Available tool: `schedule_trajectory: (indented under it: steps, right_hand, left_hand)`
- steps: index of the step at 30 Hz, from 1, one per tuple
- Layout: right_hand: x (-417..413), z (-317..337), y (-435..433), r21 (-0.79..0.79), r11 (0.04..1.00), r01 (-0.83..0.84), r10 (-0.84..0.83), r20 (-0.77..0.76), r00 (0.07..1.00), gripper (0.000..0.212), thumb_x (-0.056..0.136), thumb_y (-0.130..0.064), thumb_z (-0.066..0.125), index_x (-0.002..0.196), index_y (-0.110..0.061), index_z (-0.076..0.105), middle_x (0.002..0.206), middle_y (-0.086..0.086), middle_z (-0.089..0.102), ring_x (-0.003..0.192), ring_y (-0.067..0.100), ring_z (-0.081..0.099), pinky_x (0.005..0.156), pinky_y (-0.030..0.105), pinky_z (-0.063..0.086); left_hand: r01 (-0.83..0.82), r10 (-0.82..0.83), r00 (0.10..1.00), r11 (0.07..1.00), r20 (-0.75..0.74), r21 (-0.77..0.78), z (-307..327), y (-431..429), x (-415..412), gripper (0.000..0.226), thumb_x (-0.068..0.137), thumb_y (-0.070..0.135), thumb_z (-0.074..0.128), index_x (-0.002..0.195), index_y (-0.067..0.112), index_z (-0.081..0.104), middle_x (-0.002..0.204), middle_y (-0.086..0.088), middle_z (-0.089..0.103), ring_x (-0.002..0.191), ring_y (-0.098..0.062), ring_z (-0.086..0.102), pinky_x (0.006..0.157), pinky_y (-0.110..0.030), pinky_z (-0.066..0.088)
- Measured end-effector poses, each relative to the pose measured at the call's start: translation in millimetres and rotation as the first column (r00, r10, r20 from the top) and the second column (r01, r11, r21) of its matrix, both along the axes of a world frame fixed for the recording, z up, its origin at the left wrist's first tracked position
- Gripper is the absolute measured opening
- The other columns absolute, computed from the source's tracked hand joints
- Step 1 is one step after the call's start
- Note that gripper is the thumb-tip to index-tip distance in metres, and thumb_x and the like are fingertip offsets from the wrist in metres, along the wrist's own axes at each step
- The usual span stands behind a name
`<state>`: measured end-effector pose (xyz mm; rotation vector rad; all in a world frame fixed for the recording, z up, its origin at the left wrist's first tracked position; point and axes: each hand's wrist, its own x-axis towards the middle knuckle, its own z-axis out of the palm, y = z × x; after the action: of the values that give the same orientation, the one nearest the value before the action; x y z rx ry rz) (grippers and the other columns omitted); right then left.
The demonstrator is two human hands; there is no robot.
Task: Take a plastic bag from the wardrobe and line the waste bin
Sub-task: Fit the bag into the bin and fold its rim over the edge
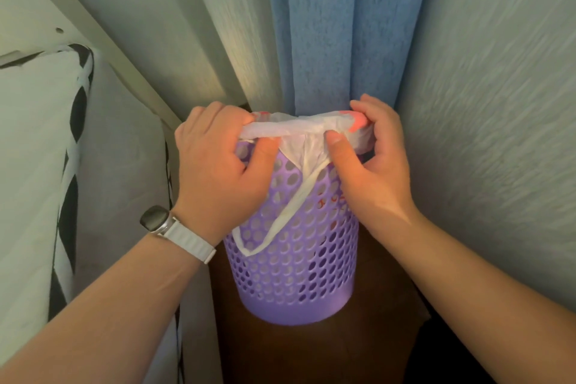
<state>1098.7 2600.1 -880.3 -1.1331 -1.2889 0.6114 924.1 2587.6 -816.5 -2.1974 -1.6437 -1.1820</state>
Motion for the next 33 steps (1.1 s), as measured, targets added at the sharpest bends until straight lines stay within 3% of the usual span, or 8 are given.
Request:
schedule_trajectory:
  steps: [4,9,13,16,22,28,31,33]
  right_hand:
    - [2.0,-1.5,3.6,0.025,1.0,0.013,-0.012,-0.026,1.0,0.031,0.084,-0.044,0.059,0.109,-0.027,0.052,0.121,-0.029,0.045,0.13,0.015,0.045,0.111,0.044,0.034]
    - [2.5,4.8,4.3,0.094,0.993,0.071,-0.072,0.002,0.997,0.028,0.084,-0.038,0.059,0.105,-0.023,0.05,0.113,-0.01,0.046,0.114,0.026,0.051,0.1,0.052,0.04]
    - [-2.1,12.8,1.9,0.129,0.987,0.093,-0.097,0.021,0.995,0.025,0.083,-0.036,0.06,0.1,-0.022,0.047,0.104,-0.019,0.041,0.103,0.024,0.051,0.093,0.052,0.043]
    - [-8.0,17.4,-1.7,0.137,0.986,0.096,-0.103,0.046,0.994,0.026,0.082,-0.037,0.061,0.099,-0.022,0.048,0.101,-0.021,0.039,0.101,0.024,0.051,0.09,0.05,0.043]
    - [-20.8,19.9,-12.5,0.102,0.988,0.112,-0.123,0.11,0.986,0.028,0.083,-0.035,0.061,0.099,-0.012,0.056,0.101,-0.009,0.044,0.1,0.02,0.05,0.09,0.043,0.042]
    - [-15.3,16.4,-11.8,-0.042,0.998,0.051,-0.052,-0.011,0.999,0.052,0.08,-0.047,0.06,0.123,-0.018,0.052,0.136,0.008,0.045,0.132,0.019,0.042,0.114,0.039,0.031]
    - [-9.4,16.8,-6.4,-0.122,0.992,0.038,-0.042,-0.032,0.999,0.059,0.075,-0.054,0.057,0.123,-0.021,0.051,0.142,0.007,0.041,0.137,0.013,0.036,0.117,0.032,0.026]
    - [-7.2,16.2,-5.5,-0.137,0.99,0.029,-0.035,-0.046,0.998,0.052,0.073,-0.055,0.057,0.116,-0.025,0.052,0.141,0.003,0.041,0.136,0.01,0.036,0.116,0.031,0.026]
  left_hand:
    - [0.022,-0.022,0.999,1.0,0.032,-0.003,-2.2,-1.9,5.0,0.019,0.088,0.029,0.053,0.076,0.014,0.052,0.074,0.003,0.041,0.072,-0.017,0.039,0.067,-0.039,0.035]
    - [0.035,-0.032,0.998,0.998,0.051,-0.054,3.4,-4.5,7.4,0.027,0.087,0.033,0.054,0.079,0.008,0.058,0.077,-0.003,0.048,0.075,-0.025,0.047,0.072,-0.05,0.042]
    - [0.003,-0.006,0.992,1.0,-0.124,-0.02,10.1,-13.1,13.3,0.036,0.084,0.043,0.058,0.102,0.013,0.066,0.099,-0.005,0.063,0.098,-0.03,0.058,0.096,-0.062,0.036]
    - [-0.037,0.034,0.989,0.999,-0.145,-0.017,7.4,-19.1,25.1,0.035,0.085,0.042,0.058,0.107,0.016,0.066,0.101,-0.001,0.063,0.102,-0.025,0.057,0.105,-0.062,0.03]
    - [-0.025,0.027,0.996,0.999,-0.088,0.026,4.1,-11.4,19.7,0.021,0.086,0.031,0.065,0.086,0.01,0.066,0.079,-0.008,0.057,0.078,-0.032,0.054,0.074,-0.051,0.043]
    - [0.001,0.001,0.998,1.0,-0.057,0.027,11.3,0.3,-4.2,0.031,0.087,0.035,0.057,0.079,0.006,0.057,0.078,0.001,0.042,0.075,-0.022,0.043,0.071,-0.044,0.035]
    - [0.016,-0.015,0.999,1.0,-0.036,0.027,11.6,0.9,-5.7,0.03,0.087,0.034,0.057,0.076,0.006,0.055,0.076,0.0,0.042,0.076,-0.018,0.039,0.07,-0.042,0.035]
    - [0.024,-0.023,1.0,0.999,-0.021,0.024,10.5,0.6,-3.5,0.031,0.086,0.034,0.056,0.075,0.005,0.053,0.074,-0.001,0.043,0.073,-0.02,0.04,0.068,-0.042,0.035]
